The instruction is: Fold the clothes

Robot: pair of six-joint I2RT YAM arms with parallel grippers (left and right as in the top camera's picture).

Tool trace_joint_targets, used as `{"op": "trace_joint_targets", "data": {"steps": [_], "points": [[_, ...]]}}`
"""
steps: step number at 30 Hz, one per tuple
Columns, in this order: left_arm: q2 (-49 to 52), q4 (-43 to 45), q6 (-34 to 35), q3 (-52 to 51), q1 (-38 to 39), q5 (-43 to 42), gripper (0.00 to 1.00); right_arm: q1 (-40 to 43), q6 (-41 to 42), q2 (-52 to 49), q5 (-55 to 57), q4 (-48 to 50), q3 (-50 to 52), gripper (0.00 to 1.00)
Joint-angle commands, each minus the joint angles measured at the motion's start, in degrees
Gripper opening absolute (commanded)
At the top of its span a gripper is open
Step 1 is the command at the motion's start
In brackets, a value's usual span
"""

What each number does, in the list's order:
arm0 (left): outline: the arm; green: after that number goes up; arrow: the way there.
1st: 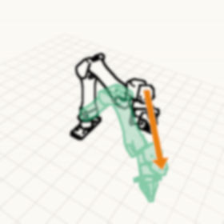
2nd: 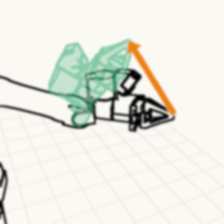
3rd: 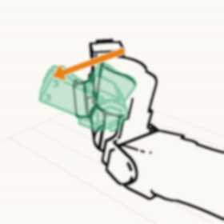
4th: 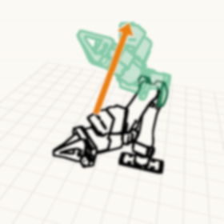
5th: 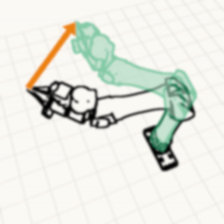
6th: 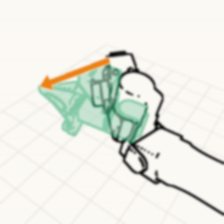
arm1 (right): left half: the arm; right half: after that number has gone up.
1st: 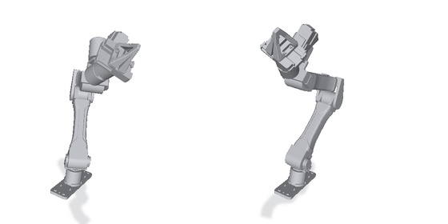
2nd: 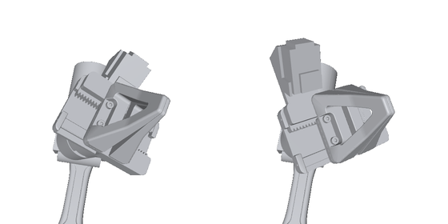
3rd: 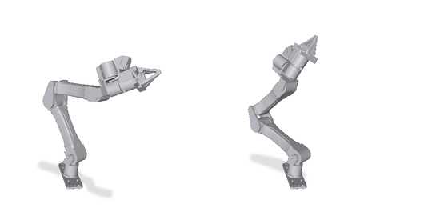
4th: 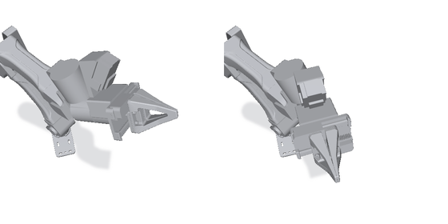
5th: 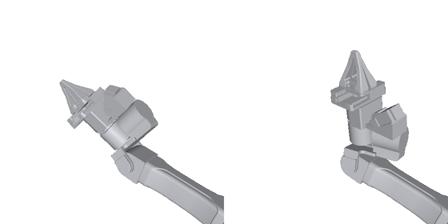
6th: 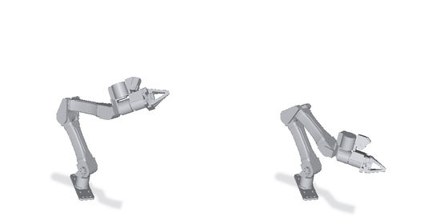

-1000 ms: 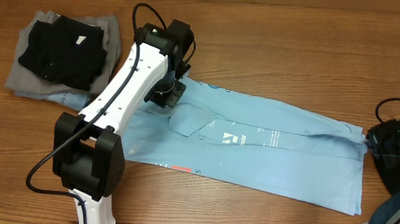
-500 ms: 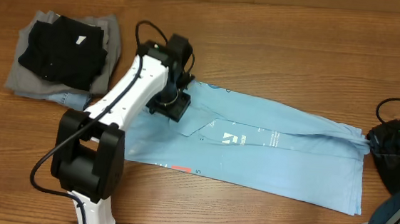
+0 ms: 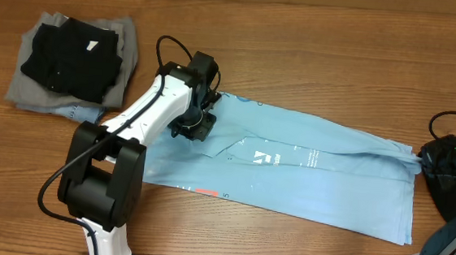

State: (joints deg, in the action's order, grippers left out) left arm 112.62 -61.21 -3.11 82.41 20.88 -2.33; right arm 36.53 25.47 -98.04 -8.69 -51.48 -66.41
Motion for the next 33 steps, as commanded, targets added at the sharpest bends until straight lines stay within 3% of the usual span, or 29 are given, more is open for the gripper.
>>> {"op": "trace_joint_targets", "data": {"steps": [1,7,17,24,30,31,32,33], "points": [[-1.0,-6.4,-0.1,10.1,-1.7,3.0,0.04,-0.1,0.3,1.6,-0.6,0.5,-0.9,0.04],[-1.0,-13.4,0.1,20.1,-2.9,3.0,0.04,-0.1,-0.2,1.6,-1.3,0.1,-0.9,0.04],[-1.0,-29.7,1.0,20.4,-2.9,2.3,0.04,0.0,-0.1,1.6,5.3,-7.6,-0.9,0.04],[-1.0,-30.7,1.0,20.3,-2.9,2.3,0.11,0.0,-0.1,1.6,11.2,-11.6,-0.9,0.04],[-1.0,-31.0,1.0,20.3,-2.9,2.3,0.21,0.0,-0.2,1.6,11.3,-13.0,-0.9,0.18],[-1.0,-31.0,1.0,20.3,-2.9,2.3,0.27,0.0,-0.2,1.6,11.5,-13.2,-0.9,0.27],[-1.0,-31.1,1.0,20.3,-2.9,2.7,0.30,0.0,-0.2,1.6,11.5,-13.6,-0.9,0.52],[-1.0,-31.1,1.0,20.3,-2.9,2.9,0.31,0.0,-0.2,1.6,11.5,-13.8,-0.9,0.56]]}}
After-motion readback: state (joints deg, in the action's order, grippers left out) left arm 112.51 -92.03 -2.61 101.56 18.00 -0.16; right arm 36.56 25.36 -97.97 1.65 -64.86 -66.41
